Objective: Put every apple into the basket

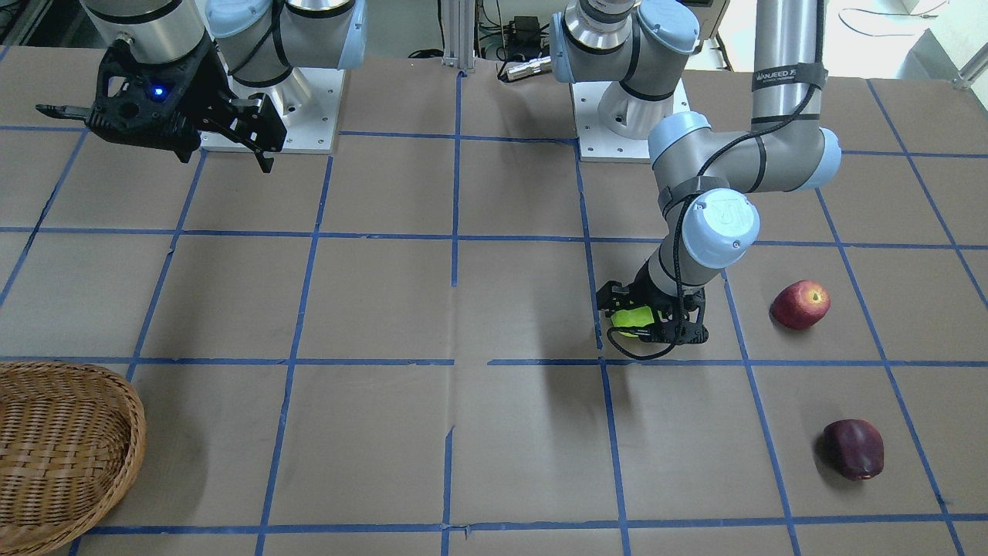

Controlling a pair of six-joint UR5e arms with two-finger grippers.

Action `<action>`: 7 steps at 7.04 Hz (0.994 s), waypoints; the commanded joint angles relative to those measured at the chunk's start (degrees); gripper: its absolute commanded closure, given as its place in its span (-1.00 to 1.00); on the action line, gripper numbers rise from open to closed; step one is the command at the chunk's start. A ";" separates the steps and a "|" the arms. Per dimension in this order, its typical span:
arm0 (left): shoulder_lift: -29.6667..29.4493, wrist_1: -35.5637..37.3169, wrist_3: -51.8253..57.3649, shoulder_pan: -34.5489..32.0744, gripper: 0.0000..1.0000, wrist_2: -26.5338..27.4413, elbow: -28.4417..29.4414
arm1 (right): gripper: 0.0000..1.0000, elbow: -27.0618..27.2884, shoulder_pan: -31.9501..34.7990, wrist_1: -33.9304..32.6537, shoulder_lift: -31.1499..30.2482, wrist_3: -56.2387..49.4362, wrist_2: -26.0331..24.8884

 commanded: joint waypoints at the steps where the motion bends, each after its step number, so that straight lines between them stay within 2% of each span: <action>1: -1.07 0.13 -0.02 0.01 -0.61 0.02 0.15 | -1.00 0.28 0.00 -4.80 0.18 0.15 -0.64; 2: -1.08 0.13 -0.54 -0.08 0.11 -0.06 0.24 | -1.00 1.24 0.00 -5.17 0.18 0.06 -0.46; 3: -0.73 -0.05 -6.89 -0.17 0.16 -0.59 1.72 | -1.00 2.47 0.00 -5.26 0.09 0.50 -0.20; 4: -1.42 -1.00 -15.92 -1.91 0.16 -3.29 6.26 | -1.00 2.92 0.00 -5.26 0.09 -0.02 -0.20; 5: -1.95 -3.97 -25.15 -5.58 0.16 -6.71 10.74 | -1.00 2.92 0.00 -5.26 0.09 0.58 -0.11; 7: -5.27 -1.21 -44.04 -17.08 0.16 -6.92 14.73 | -1.00 3.18 -0.09 -5.09 0.09 0.24 -0.02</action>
